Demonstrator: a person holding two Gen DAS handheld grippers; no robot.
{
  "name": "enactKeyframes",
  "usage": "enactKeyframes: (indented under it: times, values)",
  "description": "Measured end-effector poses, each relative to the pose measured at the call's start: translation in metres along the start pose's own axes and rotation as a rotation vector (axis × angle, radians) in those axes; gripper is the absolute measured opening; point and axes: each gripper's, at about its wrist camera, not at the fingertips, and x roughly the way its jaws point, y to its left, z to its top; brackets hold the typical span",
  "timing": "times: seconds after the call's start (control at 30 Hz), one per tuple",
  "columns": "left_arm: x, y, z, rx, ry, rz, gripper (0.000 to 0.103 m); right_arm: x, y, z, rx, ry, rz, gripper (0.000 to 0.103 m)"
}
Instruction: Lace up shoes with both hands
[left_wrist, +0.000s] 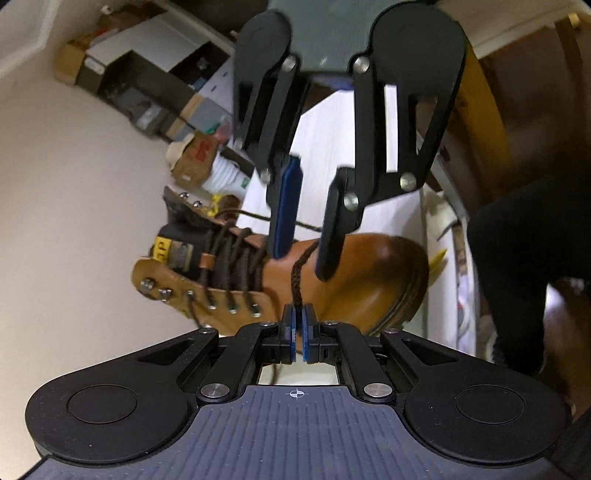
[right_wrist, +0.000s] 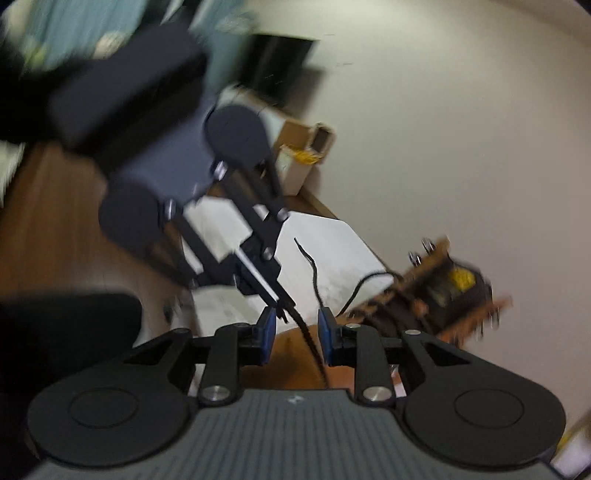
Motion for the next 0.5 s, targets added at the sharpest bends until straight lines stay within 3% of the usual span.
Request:
enactKeyframes:
  times: [0.1, 0.17, 0.3, 0.5]
  values:
    - [0.005, 0.003, -0.009, -0.097, 0.010, 0.006, 0.003, 0.012, 0.002, 0.002, -0.062, 0.008, 0.014, 0.025]
    - [0.008, 0.006, -0.015, -0.162, 0.017, 0.009, 0.004, 0.018, 0.003, 0.001, -0.081, 0.010, 0.008, 0.004]
    - [0.015, 0.010, -0.028, -0.292, 0.030, 0.017, 0.007, 0.018, -0.010, -0.004, 0.071, -0.001, -0.002, 0.004]
    - [0.047, 0.017, -0.047, -0.523, 0.067, 0.022, 0.007, -0.002, -0.043, -0.018, 0.418, -0.019, -0.194, 0.004]
